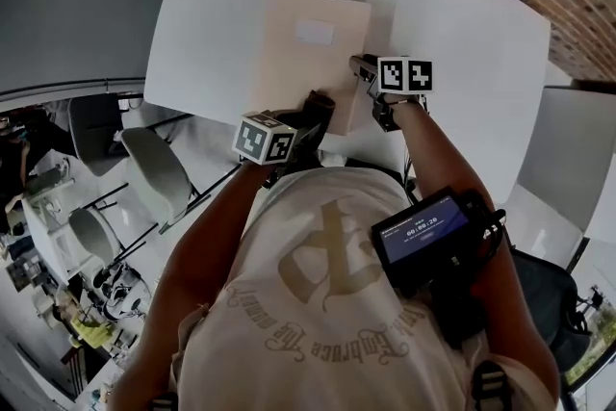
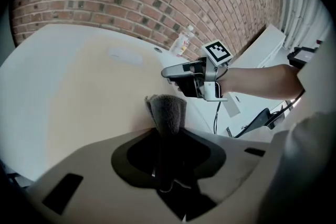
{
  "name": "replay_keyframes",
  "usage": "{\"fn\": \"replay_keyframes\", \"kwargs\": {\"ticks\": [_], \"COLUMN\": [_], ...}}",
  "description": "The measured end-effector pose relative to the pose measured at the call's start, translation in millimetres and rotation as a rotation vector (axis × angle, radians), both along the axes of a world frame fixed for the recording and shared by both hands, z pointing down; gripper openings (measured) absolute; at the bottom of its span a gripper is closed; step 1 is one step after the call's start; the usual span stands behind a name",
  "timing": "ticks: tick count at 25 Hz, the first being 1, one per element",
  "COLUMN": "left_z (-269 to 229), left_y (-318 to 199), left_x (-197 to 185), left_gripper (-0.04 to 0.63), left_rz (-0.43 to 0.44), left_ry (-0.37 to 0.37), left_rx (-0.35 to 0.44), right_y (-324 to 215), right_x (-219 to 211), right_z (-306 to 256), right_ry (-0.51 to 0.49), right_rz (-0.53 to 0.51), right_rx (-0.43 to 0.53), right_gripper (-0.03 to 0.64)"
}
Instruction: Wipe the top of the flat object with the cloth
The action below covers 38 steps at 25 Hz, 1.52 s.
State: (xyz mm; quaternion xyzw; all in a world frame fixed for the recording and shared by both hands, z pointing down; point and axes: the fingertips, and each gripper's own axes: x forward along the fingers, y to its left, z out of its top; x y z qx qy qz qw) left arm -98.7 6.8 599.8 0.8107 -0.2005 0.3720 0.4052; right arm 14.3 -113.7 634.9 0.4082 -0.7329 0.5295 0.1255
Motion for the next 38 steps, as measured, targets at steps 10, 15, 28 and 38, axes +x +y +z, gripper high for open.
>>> {"fn": "replay_keyframes", "kwargs": {"ticks": [10, 15, 28, 38], "left_z": [1.7, -1.7, -5.0, -6.0], "left_y": [-36.9, -48.0, -124.7, -241.6], "left_x": [-110.8, -143.0, -182.0, -145.7], "left_gripper": [0.138, 0.132, 0.109, 0.11], "left_rz": [-0.294, -0.399, -0.53, -0.419], "left_ry": [-0.091, -0.077, 0.14, 0.226], "left_rx": [0.063, 0.069, 0.042, 0.056], "right_y": [-0.7, -0.2, 2.0, 14.8], "right_x": [0.2, -1.9, 6.2, -7.9], "right_z": [2.7, 1.9, 0.0, -5.2], "right_ry": [0.003, 0.01, 0.119, 0.125], "right_rz": [-0.03, -0.024, 0.074, 0.304], "right_rx": [0.011, 0.012, -0.02, -0.081], "right_gripper": [0.184, 0.186, 0.183, 0.153]}}
